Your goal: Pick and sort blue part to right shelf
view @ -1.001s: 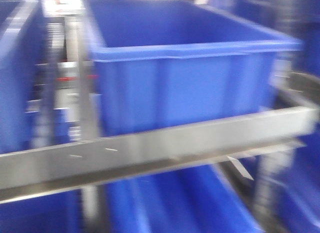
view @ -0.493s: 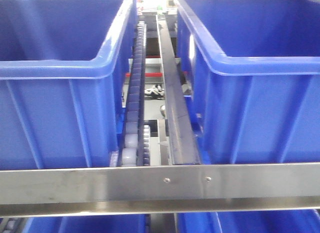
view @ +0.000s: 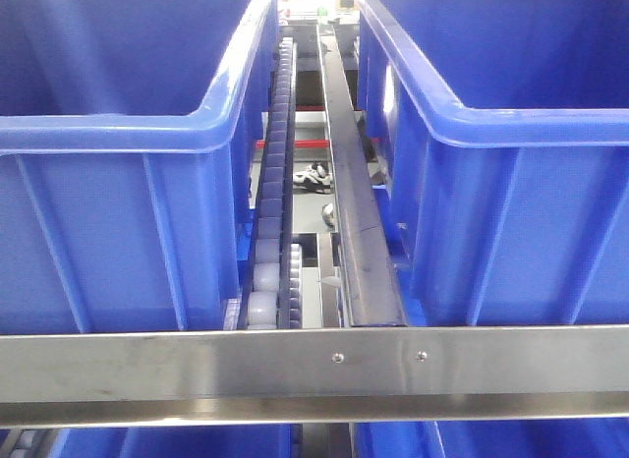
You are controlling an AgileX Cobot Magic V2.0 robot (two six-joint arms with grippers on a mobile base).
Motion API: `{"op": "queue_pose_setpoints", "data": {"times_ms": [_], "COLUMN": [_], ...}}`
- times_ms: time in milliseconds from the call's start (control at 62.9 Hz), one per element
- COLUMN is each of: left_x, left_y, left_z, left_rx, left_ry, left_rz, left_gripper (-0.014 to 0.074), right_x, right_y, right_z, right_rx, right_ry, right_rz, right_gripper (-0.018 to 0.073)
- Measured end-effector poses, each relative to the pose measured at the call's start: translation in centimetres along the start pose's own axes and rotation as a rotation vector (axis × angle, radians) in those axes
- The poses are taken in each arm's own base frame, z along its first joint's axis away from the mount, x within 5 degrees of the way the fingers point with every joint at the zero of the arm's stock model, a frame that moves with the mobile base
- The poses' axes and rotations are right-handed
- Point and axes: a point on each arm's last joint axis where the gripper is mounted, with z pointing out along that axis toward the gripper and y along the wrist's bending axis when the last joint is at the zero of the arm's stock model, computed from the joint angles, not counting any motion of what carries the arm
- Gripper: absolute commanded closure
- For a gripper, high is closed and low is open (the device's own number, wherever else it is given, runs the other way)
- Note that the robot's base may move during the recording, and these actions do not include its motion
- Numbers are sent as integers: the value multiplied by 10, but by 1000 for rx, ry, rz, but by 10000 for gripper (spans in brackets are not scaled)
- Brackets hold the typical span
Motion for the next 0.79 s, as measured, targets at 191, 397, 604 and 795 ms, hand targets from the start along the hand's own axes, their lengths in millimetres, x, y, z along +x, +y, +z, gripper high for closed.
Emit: {"op": "queue_pose_setpoints", "data": {"times_ms": [191, 397, 604, 795], "left_x": [0, 0, 1, -1], "left_y": [0, 0, 0, -1], "left_z": [0, 0, 1, 0], "left_rx": [0, 0, 0, 6], "left_ry": [0, 0, 3, -15], "left_rz": [0, 0, 1, 3], "left_gripper": [283, 283, 283, 282], "right_x": [0, -1, -1, -1], "right_y": [-1, -3, -3, -3], "right_z": [0, 0, 0, 0], "right_rx": [8, 29, 31, 31], "right_ry": [-2, -8, -9, -9], "right_rz": [-12, -44, -47, -47], "right_gripper": [311, 311, 311, 311]}}
